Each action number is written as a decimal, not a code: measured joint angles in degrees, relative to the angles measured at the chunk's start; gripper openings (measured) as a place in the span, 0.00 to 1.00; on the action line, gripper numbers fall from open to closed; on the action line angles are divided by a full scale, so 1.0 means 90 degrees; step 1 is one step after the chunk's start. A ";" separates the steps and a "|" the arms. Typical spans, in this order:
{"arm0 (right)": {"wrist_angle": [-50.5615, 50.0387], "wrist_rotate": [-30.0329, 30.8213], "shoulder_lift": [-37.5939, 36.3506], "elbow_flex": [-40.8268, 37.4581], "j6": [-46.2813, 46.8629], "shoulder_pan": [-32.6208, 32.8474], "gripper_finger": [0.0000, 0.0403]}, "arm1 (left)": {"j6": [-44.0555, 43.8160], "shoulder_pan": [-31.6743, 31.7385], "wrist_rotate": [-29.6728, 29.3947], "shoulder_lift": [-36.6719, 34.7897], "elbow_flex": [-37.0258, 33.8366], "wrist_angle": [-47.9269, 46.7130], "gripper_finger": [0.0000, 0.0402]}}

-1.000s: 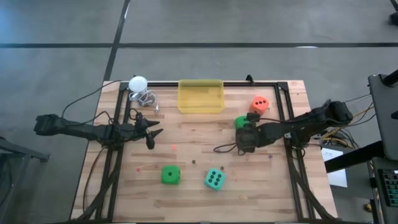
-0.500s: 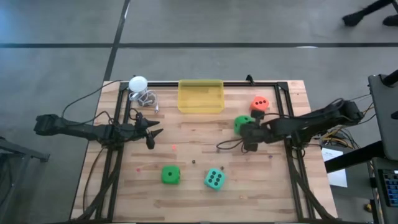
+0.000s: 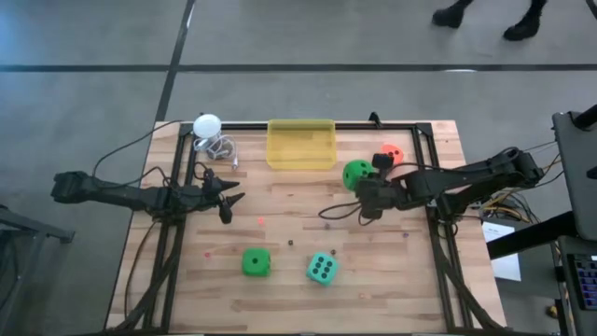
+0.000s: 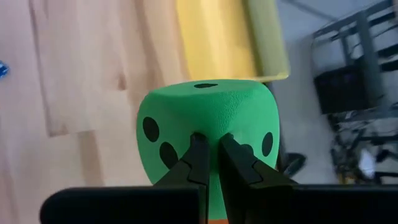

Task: Pick & Place Dice
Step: Put the top green large die into the yellow bin

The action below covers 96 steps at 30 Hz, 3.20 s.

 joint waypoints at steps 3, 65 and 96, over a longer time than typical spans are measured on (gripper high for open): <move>0.0002 0.0120 0.0035 0.0248 -0.0349 -0.0145 0.02 | 0.0000 -0.0001 0.0001 0.0000 0.0001 0.0001 0.53; 0.2372 -0.1672 0.4165 0.2932 -0.4930 -0.3710 0.03 | 0.0364 0.0005 0.1178 0.0012 0.1615 -0.1265 0.53; 0.2634 -0.1533 0.4636 0.2880 -0.4238 -0.3717 0.03 | 0.0359 0.0017 0.1178 0.0010 0.1620 -0.1479 0.53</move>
